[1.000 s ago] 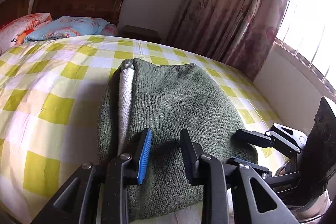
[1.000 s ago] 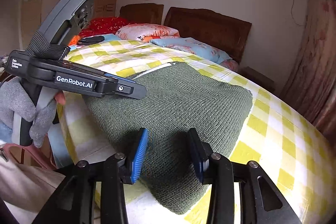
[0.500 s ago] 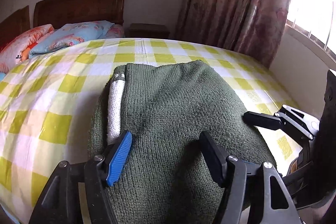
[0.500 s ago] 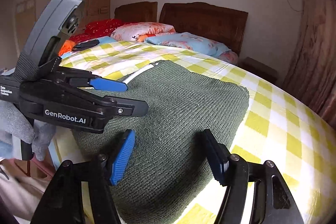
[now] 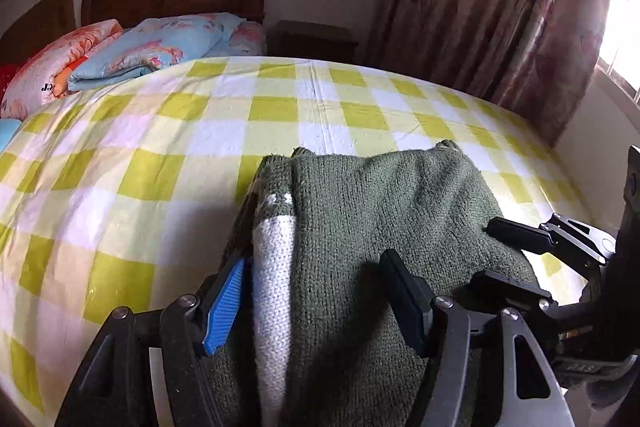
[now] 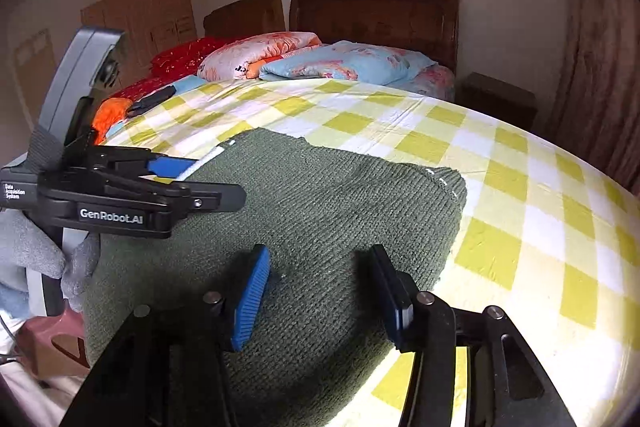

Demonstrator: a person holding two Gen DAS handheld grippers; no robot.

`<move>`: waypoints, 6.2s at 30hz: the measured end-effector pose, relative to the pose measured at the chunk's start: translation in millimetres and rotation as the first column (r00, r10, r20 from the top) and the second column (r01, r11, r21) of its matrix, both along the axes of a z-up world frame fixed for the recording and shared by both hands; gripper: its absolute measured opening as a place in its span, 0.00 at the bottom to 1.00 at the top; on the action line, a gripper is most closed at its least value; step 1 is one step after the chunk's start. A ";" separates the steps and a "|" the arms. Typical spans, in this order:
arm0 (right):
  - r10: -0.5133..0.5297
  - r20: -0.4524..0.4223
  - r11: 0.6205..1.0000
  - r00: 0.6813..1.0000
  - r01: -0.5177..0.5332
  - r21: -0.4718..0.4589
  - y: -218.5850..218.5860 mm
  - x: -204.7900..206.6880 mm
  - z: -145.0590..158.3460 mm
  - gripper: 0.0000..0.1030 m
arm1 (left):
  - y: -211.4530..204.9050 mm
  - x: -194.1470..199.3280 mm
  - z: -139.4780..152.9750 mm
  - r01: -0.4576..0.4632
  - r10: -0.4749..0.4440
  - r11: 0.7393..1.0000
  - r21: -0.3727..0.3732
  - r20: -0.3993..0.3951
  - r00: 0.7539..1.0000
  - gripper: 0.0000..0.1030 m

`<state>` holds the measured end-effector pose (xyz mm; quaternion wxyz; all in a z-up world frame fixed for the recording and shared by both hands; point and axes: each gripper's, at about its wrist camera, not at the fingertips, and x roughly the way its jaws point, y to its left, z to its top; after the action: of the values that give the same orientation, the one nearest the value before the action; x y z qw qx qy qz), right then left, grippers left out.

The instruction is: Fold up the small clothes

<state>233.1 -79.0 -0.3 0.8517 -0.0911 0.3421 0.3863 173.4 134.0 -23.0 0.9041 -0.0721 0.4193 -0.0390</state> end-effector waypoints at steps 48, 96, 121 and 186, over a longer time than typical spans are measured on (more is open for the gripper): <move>-0.084 0.143 0.996 0.986 0.086 -0.012 -17.8 -111.5 -6.2 1.00 | -22.6 -93.3 -10.2 0.005 -0.023 0.993 0.116 0.157 0.987 0.77; -0.109 0.075 0.993 0.991 0.105 0.052 -55.8 -119.2 2.2 1.00 | -59.9 -97.7 3.4 0.102 -0.140 0.972 0.210 0.173 0.975 0.75; -0.180 0.105 0.971 0.978 0.160 0.177 -118.6 -214.0 24.1 1.00 | -53.4 -208.6 23.9 -0.158 0.077 0.951 0.264 0.295 0.952 0.81; -0.197 0.148 0.971 0.969 0.171 0.169 -107.3 -220.0 22.8 1.00 | -58.9 -211.7 22.3 -0.140 0.067 0.964 0.226 0.305 0.950 0.81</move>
<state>13.0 -186.3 22.5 0.9137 -0.0238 0.2467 0.3220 -38.3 75.1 -0.7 0.9593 0.0245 0.2769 0.0504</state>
